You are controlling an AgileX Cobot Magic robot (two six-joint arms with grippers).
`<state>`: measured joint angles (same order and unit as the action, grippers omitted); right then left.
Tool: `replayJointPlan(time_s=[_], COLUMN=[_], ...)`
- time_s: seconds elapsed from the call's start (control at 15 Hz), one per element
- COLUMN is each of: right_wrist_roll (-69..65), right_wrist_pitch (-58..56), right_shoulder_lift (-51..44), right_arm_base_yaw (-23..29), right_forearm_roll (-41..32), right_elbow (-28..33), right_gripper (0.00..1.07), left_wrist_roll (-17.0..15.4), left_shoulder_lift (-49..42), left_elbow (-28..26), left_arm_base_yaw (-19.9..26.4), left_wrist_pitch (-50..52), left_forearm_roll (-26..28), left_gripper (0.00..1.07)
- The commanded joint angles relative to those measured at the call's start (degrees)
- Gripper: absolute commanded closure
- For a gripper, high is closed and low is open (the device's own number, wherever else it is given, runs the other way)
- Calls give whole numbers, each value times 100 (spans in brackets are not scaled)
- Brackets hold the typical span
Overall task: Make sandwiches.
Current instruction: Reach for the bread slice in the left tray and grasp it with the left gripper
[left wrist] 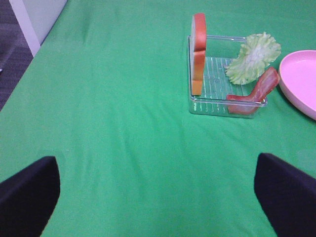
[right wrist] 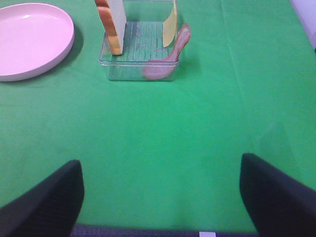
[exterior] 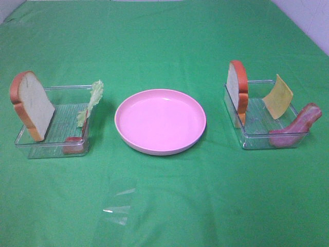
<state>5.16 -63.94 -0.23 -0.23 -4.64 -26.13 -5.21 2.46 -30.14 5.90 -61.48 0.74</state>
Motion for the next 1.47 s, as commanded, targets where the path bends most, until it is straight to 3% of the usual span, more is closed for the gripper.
replayJointPlan(time_s=[0.07,0.47,0.53,0.93,1.07,1.2,1.27,1.33,1.47], right_wrist_roll=[-23,-23,-23,-23,-23,-23,-23,-23,-23], right_wrist_pitch=[69,69,69,69,69,69,69,69,69], right_shoulder_lift=[-149,-149,-149,-149,-149,-149,-149,-149,-149], right_arm_base_yaw=[-34,-34,-34,-34,-34,-34,-34,-34,-34], right_forearm_roll=[11,0,0,0,0,-6,-6,-6,-6], right_elbow=[11,11,11,11,11,11,11,11,11], right_gripper=[23,23,23,23,23,23,23,23,23], left_wrist_roll=[-441,-539,-521,-97,69,625,722,871,882], left_shoulder_lift=[401,2028,3037,5770,6749,7890,8062,8652,9144], left_elbow=[-132,-218,-487,-1851,-2452,-3254,-3380,-3839,-4257], left_arm_base_yaw=[-11,-80,-80,-80,-80,-80,-80,-80,-80], left_wrist_pitch=[699,2326,2550,2469,2240,1845,1765,1587,1438], left_forearm_roll=[-252,-155,-143,-34,235,768,882,1020,1123], left_gripper=[6,7,7,7,7,7,7,7,7])
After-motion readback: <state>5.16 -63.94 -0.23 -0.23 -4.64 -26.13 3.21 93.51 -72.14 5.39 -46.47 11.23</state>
